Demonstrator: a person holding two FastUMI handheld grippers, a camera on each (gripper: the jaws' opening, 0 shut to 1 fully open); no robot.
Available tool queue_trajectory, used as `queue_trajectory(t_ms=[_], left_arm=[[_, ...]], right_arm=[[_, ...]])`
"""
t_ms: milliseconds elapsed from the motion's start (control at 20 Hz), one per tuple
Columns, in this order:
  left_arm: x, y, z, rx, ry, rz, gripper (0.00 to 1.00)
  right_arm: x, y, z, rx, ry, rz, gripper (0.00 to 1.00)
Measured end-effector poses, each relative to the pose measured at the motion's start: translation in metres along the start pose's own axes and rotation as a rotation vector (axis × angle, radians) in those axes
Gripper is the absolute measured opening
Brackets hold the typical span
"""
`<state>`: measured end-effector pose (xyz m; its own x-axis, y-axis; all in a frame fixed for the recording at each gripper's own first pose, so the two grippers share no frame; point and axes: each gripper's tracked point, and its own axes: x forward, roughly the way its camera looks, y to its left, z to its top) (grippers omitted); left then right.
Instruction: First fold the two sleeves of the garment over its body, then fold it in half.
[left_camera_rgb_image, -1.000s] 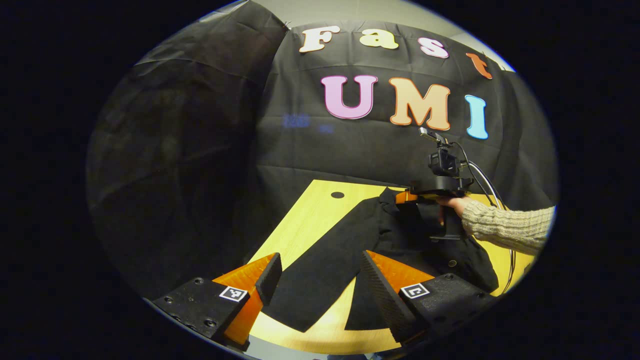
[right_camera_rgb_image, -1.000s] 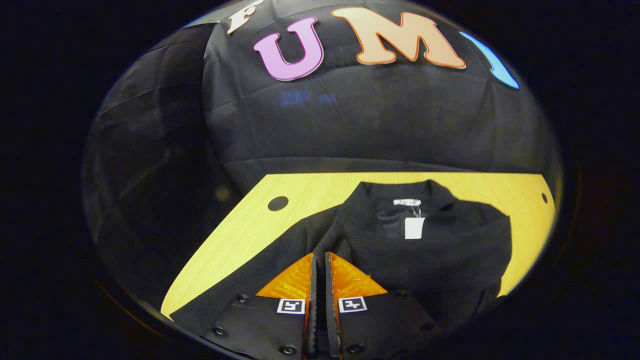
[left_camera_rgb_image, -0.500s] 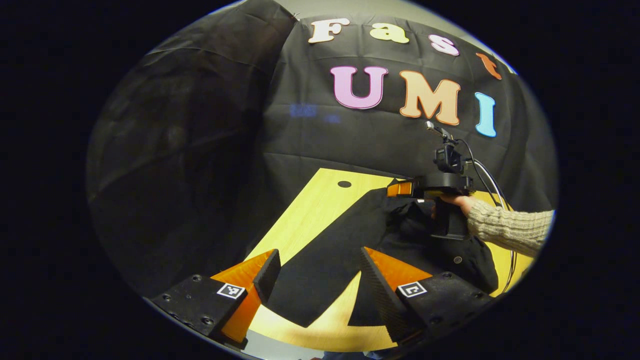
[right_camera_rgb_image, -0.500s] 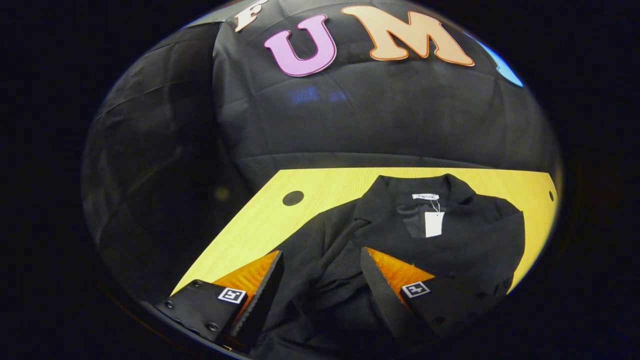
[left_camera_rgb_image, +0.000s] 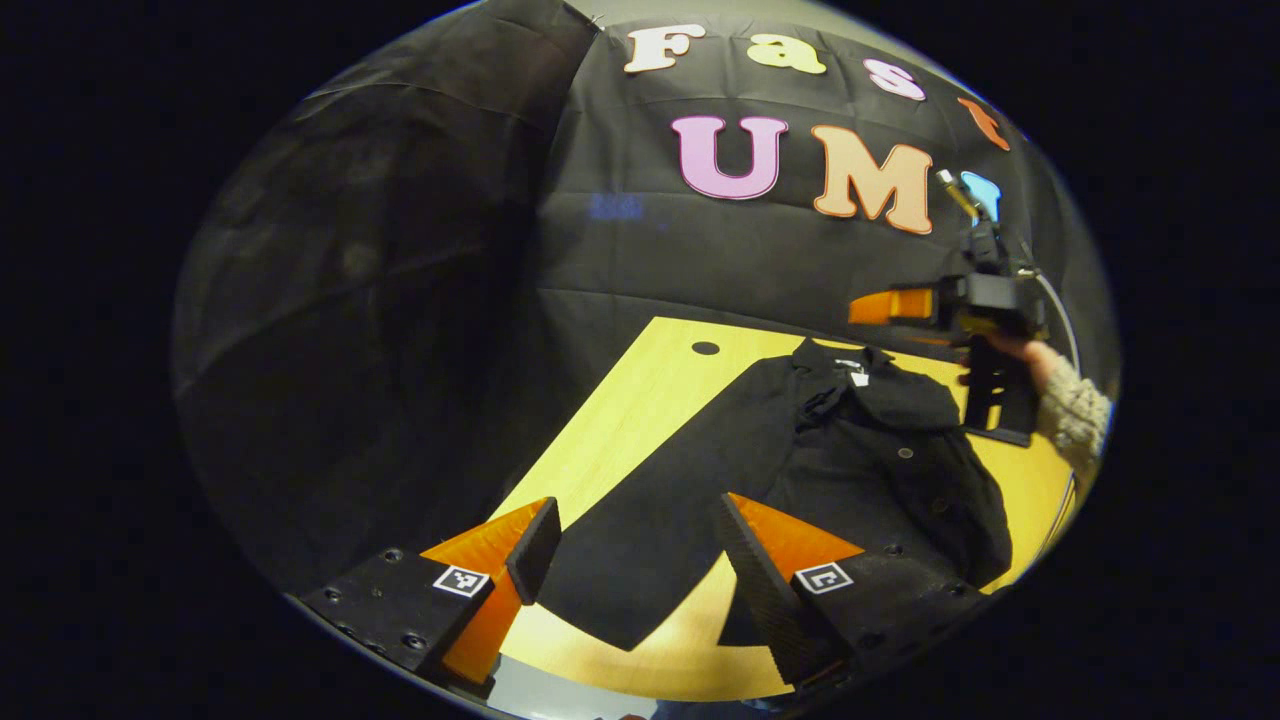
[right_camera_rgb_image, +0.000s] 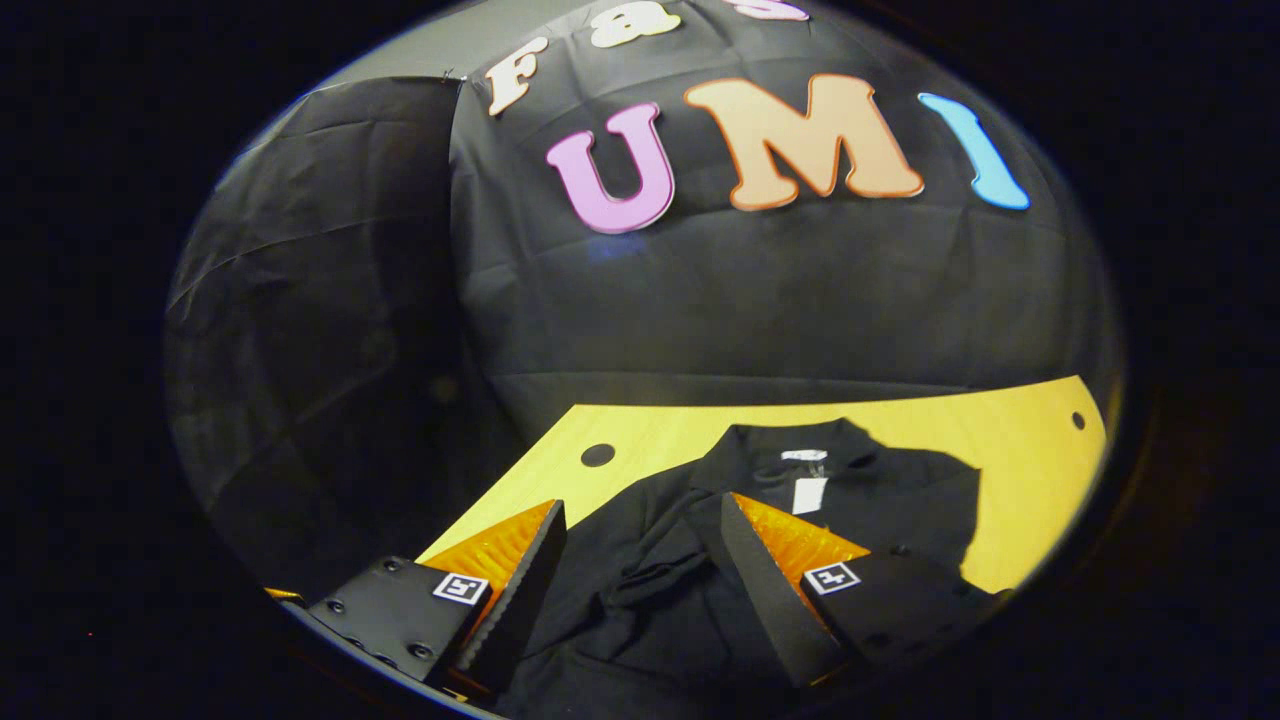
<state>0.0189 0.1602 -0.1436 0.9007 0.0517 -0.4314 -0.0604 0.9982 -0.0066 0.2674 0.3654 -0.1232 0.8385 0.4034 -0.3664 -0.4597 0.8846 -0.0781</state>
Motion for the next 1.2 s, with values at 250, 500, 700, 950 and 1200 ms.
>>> queue_trajectory(t_ms=[250, 500, 700, 950, 1200], left_arm=[[0.008, 0.010, -0.028, 0.039, 0.052, 0.008, 0.95], [0.015, 0.013, -0.063, 0.060, 0.116, -0.013, 0.95], [0.019, 0.019, -0.085, 0.078, 0.158, -0.017, 0.93], [0.027, 0.030, -0.104, 0.100, 0.212, -0.010, 0.93], [0.035, 0.030, -0.120, 0.105, 0.259, 0.002, 0.93]], right_arm=[[-0.081, -0.041, 0.014, -0.044, -0.122, -0.099, 0.98], [-0.158, -0.095, 0.002, 0.064, -0.193, -0.241, 0.98], [-0.211, -0.146, -0.018, 0.083, -0.209, -0.396, 0.97], [-0.258, -0.173, -0.035, 0.146, -0.228, -0.499, 0.97], [-0.275, -0.187, -0.042, 0.148, -0.222, -0.543, 0.97]])
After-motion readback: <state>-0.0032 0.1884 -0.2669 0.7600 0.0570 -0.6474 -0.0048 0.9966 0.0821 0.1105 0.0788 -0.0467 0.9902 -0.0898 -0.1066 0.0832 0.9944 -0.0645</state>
